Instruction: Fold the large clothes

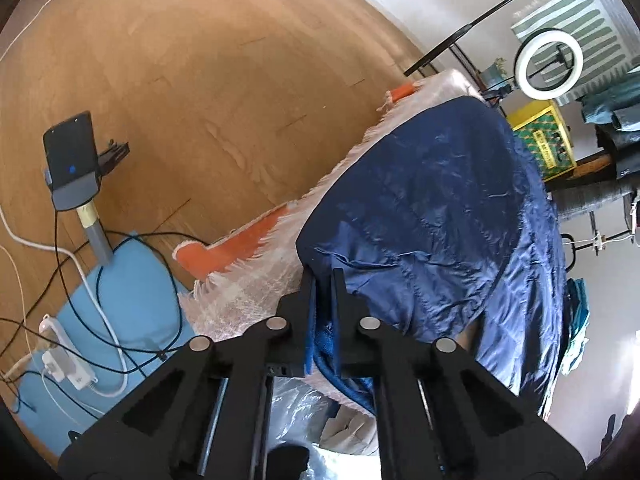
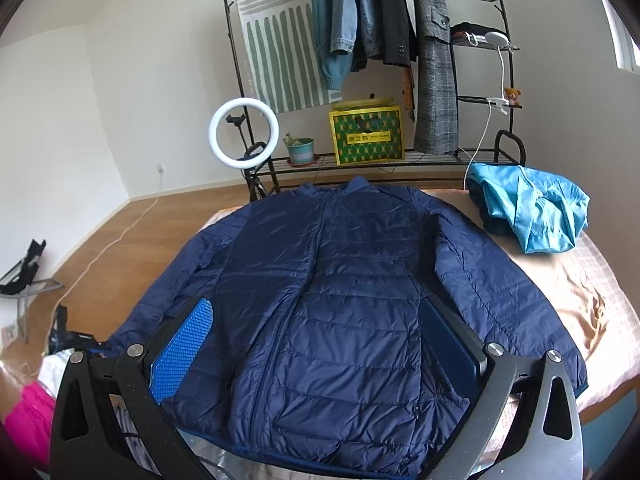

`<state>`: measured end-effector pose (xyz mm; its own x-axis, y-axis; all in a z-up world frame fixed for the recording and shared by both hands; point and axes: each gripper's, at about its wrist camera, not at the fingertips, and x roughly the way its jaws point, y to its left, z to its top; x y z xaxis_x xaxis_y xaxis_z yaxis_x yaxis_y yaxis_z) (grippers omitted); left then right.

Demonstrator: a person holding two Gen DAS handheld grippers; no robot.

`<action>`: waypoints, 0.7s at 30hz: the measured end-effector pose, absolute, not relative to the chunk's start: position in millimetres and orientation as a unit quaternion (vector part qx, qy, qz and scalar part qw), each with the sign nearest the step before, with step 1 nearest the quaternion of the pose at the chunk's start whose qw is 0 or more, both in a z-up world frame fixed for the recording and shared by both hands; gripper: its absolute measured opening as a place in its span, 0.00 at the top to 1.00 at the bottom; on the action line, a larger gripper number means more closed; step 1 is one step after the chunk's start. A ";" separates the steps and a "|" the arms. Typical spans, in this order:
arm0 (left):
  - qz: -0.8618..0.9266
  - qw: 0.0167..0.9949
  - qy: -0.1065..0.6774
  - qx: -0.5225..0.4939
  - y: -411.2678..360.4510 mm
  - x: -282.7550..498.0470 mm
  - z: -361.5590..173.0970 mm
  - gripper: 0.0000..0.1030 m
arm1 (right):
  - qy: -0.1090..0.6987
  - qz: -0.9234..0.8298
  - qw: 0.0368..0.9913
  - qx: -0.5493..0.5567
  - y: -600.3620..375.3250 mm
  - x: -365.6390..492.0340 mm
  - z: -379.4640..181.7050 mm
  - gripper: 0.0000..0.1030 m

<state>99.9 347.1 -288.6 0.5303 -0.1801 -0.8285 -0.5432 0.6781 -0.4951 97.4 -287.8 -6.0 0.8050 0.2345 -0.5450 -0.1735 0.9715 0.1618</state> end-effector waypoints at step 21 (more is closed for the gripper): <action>-0.128 0.834 0.418 -0.336 170.8 205.8 -154.6 1.00 | 0.344 0.189 0.920 0.010 -251.6 163.8 -43.9 0.17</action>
